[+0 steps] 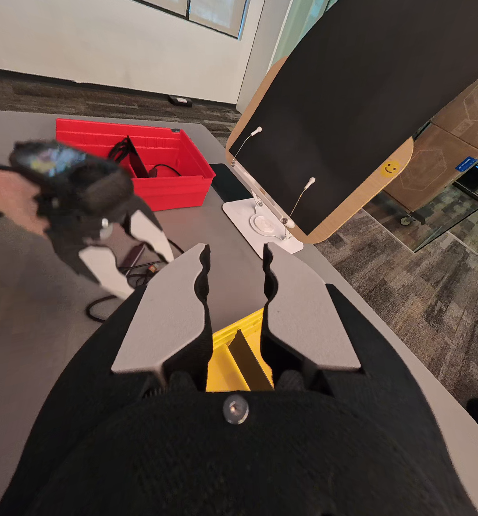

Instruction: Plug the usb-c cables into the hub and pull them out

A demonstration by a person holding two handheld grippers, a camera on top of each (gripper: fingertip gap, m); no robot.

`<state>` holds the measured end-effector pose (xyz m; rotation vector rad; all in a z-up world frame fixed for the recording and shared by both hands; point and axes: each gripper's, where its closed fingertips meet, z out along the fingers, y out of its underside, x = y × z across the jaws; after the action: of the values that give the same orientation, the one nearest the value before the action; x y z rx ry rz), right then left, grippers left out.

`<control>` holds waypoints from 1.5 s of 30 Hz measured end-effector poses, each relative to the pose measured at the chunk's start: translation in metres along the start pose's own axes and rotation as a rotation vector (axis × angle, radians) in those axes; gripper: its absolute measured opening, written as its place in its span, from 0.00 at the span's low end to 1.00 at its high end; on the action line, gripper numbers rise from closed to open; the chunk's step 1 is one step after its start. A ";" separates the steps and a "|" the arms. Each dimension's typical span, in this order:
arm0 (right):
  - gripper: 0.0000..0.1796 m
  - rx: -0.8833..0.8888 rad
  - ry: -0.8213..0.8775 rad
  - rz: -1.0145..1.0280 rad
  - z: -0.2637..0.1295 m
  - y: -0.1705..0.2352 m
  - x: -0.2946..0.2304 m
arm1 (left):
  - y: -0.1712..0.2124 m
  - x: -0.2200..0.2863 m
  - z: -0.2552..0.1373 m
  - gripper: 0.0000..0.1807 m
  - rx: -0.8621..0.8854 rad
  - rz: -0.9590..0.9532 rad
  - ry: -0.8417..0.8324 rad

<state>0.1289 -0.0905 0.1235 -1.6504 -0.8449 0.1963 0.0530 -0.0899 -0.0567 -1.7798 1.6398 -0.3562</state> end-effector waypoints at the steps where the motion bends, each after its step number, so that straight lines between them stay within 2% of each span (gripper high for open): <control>1: 0.21 0.004 0.001 -0.002 -0.002 -0.001 0.000 | 0.003 -0.006 -0.013 0.32 -0.006 0.008 0.047; 4: 0.21 0.021 -0.003 -0.004 -0.005 -0.004 0.000 | 0.034 -0.042 -0.048 0.32 -0.101 0.170 0.061; 6: 0.21 0.037 -0.007 -0.002 -0.007 -0.007 0.000 | 0.069 -0.062 -0.059 0.24 -0.237 0.342 0.048; 9: 0.21 0.040 -0.010 0.000 -0.007 -0.007 -0.001 | 0.117 -0.060 -0.050 0.25 -0.417 0.492 0.125; 12: 0.21 0.024 -0.002 0.001 -0.005 -0.004 0.000 | 0.145 -0.047 -0.030 0.30 -0.515 0.552 0.209; 17: 0.21 0.008 -0.014 0.003 0.000 -0.001 -0.001 | 0.160 -0.048 -0.006 0.29 -0.562 0.628 0.230; 23: 0.21 -0.009 -0.037 0.006 0.008 0.002 -0.003 | 0.165 -0.048 0.001 0.27 -0.567 0.617 0.260; 25: 0.20 0.005 -0.107 0.019 0.012 0.000 -0.015 | 0.162 -0.050 -0.002 0.28 -0.542 0.588 0.251; 28: 0.17 -0.051 -0.403 0.040 0.024 0.006 -0.071 | 0.149 -0.053 -0.016 0.28 -0.466 0.483 0.224; 30: 0.14 -0.168 -0.544 -0.019 0.039 0.023 -0.109 | 0.137 -0.060 -0.031 0.27 -0.382 0.427 0.169; 33: 0.11 -0.433 -0.698 -0.127 0.064 0.068 -0.159 | 0.120 -0.070 -0.060 0.26 -0.219 0.324 0.101; 37: 0.08 -0.777 -0.591 -0.145 0.106 0.124 -0.173 | 0.119 -0.091 -0.099 0.24 -0.054 0.189 0.028; 41: 0.11 -0.803 -0.476 -0.141 0.138 0.137 -0.172 | 0.124 -0.109 -0.133 0.25 0.012 0.139 -0.055; 45: 0.13 -0.879 -0.387 -0.184 0.150 0.155 -0.167 | 0.124 -0.123 -0.165 0.24 0.147 0.094 -0.110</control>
<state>-0.0101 -0.0795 -0.1110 -2.3675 -1.5111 0.0012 -0.1645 -0.0176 0.0145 -1.5801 1.5722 -0.3214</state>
